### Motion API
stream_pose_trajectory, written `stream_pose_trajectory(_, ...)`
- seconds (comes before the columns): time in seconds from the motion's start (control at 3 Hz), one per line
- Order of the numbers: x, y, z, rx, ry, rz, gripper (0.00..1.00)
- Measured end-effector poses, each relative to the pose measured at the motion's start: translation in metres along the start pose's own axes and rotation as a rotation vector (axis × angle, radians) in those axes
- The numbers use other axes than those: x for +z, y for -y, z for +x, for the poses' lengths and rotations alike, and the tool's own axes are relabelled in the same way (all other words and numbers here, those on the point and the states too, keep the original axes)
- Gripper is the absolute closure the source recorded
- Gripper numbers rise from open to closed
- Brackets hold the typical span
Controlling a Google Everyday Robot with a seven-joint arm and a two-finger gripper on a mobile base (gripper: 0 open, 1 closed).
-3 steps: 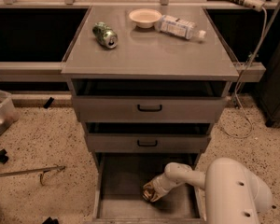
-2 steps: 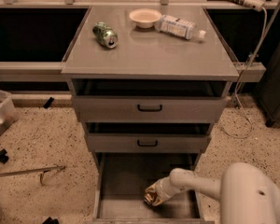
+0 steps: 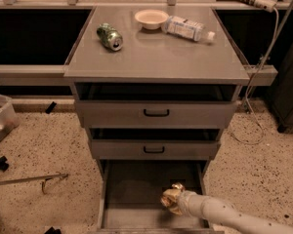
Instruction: Pick orange can from bottom drawer and place on counter
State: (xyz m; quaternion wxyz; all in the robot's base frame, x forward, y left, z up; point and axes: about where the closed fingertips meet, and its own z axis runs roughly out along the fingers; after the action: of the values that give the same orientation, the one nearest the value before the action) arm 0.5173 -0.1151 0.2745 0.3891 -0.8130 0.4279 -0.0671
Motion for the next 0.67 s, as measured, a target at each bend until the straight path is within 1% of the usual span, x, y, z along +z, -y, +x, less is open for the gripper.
stream_pose_trajectory(0.33,-0.084,0.007,0.001,-0.007,-0.121,0.126,1.00)
stream_pose_trajectory(0.67,-0.099,-0.015,-0.022,0.009,-0.113,0.122,1.00)
